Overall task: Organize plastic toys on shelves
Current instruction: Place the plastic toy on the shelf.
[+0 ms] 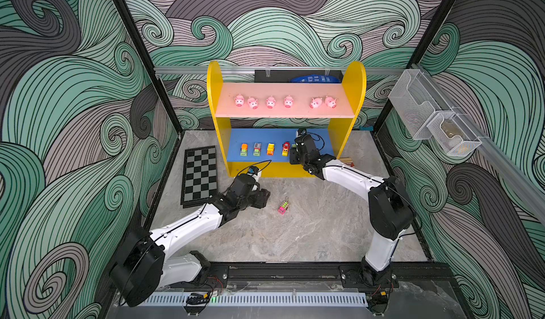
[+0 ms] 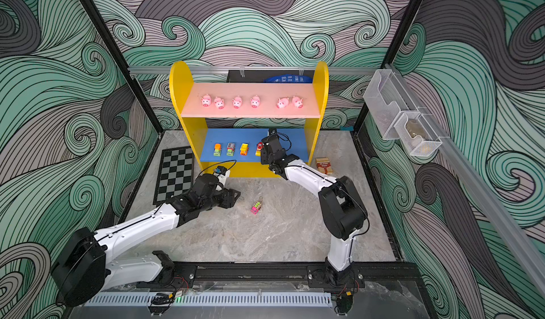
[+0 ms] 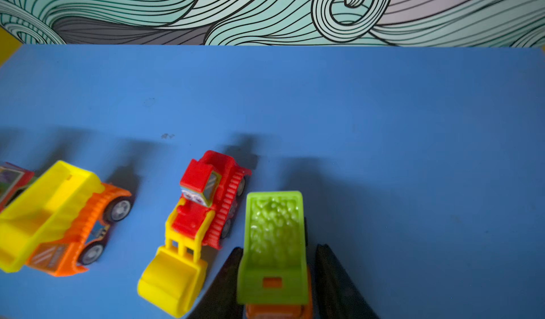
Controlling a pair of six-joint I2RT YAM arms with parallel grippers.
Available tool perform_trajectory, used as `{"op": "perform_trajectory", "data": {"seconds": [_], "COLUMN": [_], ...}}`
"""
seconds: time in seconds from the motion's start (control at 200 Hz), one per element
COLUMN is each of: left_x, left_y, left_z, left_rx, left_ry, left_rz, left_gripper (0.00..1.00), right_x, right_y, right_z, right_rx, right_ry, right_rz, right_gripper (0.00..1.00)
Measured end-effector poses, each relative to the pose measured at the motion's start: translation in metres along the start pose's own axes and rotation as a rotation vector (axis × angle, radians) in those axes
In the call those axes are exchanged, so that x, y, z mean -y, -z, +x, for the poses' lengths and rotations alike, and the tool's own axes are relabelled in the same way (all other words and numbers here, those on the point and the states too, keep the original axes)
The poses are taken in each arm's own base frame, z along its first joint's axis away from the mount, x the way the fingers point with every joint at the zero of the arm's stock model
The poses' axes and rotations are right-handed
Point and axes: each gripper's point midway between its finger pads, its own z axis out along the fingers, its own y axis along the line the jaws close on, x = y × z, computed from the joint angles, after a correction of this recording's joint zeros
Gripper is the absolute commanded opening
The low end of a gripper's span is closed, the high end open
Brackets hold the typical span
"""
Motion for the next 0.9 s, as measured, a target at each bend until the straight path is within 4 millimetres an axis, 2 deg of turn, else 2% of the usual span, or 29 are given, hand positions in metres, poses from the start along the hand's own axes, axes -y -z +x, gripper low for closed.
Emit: {"op": "perform_trajectory", "data": {"seconds": [0.23, 0.49, 0.59, 0.775, 0.851, 0.901], "left_x": [0.000, 0.000, 0.000, 0.000, -0.002, -0.002], "left_y": [0.000, 0.000, 0.000, 0.000, -0.001, -0.003], "left_z": [0.000, 0.000, 0.000, 0.001, 0.004, 0.006], "left_rx": [-0.001, -0.001, -0.001, -0.001, -0.005, -0.012], "left_ry": [0.000, 0.000, 0.000, 0.005, 0.013, 0.020], "left_rz": [0.000, 0.000, 0.000, 0.000, -0.002, -0.001], "left_gripper": [0.62, 0.62, 0.62, 0.62, 0.62, 0.61], "right_x": [0.003, 0.002, 0.001, 0.002, 0.003, 0.002], "right_y": [0.000, 0.011, 0.031, 0.084, 0.098, 0.103], "right_z": [-0.002, -0.006, -0.022, -0.047, -0.042, -0.031], "right_rx": [-0.004, -0.007, 0.032, 0.125, 0.132, 0.115], "right_ry": [-0.002, 0.006, -0.003, -0.011, 0.001, 0.014], "right_rz": [0.006, -0.006, -0.033, -0.105, -0.140, -0.170], "right_gripper": [0.50, 0.62, 0.64, 0.65, 0.63, 0.60]}}
